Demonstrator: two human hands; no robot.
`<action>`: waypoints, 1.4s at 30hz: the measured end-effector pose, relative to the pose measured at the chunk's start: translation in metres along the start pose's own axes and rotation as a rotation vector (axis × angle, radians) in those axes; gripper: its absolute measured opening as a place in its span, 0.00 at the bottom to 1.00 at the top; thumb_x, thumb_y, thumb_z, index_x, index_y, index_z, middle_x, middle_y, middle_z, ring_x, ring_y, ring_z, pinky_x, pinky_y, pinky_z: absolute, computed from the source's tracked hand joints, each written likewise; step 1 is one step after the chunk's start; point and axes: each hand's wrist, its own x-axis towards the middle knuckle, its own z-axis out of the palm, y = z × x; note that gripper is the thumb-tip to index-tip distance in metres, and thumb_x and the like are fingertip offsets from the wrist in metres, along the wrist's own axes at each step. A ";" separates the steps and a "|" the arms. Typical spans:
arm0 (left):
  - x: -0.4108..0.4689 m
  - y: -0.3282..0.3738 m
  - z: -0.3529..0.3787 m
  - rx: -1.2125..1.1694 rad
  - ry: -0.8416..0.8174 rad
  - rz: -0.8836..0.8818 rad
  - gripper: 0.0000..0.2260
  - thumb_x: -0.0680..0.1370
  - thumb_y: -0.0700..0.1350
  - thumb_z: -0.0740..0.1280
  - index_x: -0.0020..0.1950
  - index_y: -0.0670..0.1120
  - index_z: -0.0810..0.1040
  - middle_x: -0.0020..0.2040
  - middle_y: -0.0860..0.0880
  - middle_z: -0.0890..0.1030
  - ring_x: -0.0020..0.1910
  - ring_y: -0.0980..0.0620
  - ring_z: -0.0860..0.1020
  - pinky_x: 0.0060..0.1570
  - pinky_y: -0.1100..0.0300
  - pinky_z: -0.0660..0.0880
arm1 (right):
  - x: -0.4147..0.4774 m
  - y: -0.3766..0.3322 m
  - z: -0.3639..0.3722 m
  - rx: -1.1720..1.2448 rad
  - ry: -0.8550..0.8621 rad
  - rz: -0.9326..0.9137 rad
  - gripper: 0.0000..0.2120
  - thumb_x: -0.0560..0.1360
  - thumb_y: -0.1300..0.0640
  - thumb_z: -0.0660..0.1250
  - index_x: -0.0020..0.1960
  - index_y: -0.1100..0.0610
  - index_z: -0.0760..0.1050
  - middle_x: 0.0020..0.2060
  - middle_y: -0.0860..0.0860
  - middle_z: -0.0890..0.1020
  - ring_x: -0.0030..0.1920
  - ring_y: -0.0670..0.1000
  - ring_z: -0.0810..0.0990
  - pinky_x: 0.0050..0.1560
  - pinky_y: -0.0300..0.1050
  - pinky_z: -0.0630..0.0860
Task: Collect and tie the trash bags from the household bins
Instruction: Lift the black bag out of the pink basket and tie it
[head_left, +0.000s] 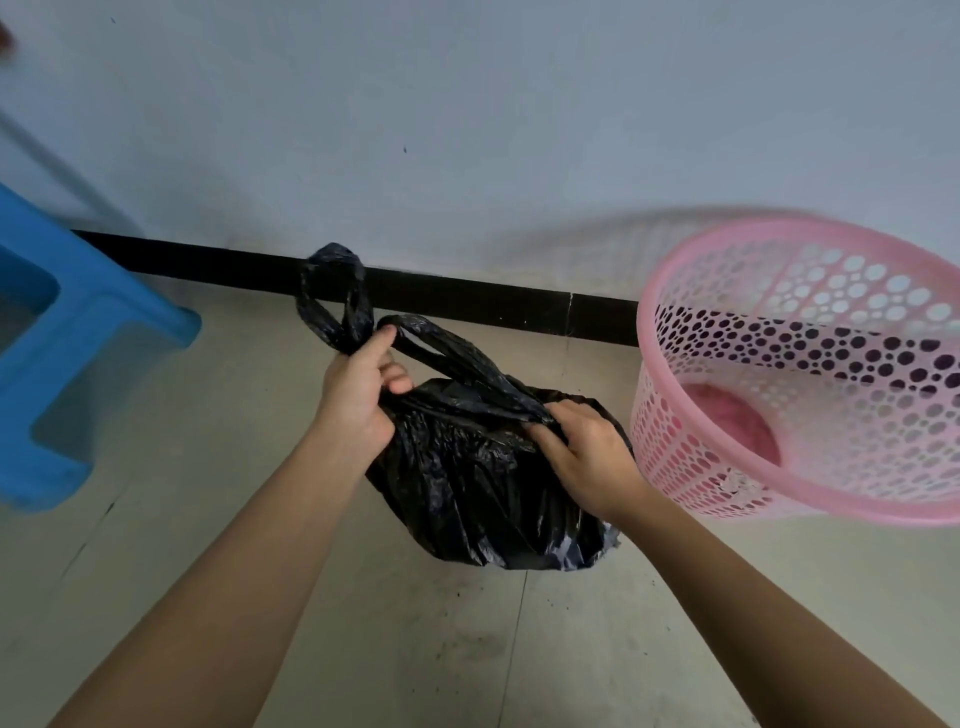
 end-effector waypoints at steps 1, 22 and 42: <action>0.001 -0.003 -0.002 -0.061 -0.050 -0.046 0.11 0.78 0.37 0.66 0.40 0.46 0.68 0.29 0.53 0.61 0.24 0.58 0.61 0.23 0.66 0.63 | -0.001 0.002 0.000 0.015 0.002 -0.007 0.10 0.82 0.50 0.60 0.52 0.54 0.77 0.44 0.48 0.78 0.47 0.49 0.75 0.47 0.45 0.70; -0.003 -0.053 -0.018 0.068 -0.348 -0.194 0.09 0.71 0.34 0.58 0.39 0.48 0.64 0.28 0.53 0.59 0.22 0.56 0.58 0.24 0.63 0.61 | 0.011 -0.006 0.010 0.124 -0.044 0.052 0.11 0.84 0.51 0.54 0.51 0.56 0.69 0.35 0.49 0.78 0.37 0.53 0.78 0.39 0.49 0.71; -0.014 -0.057 -0.029 0.327 -0.583 -0.342 0.18 0.81 0.57 0.59 0.57 0.47 0.81 0.29 0.50 0.53 0.22 0.57 0.55 0.26 0.62 0.61 | 0.011 0.010 0.009 0.084 -0.300 0.082 0.14 0.79 0.43 0.60 0.58 0.51 0.72 0.46 0.48 0.80 0.47 0.50 0.79 0.50 0.50 0.75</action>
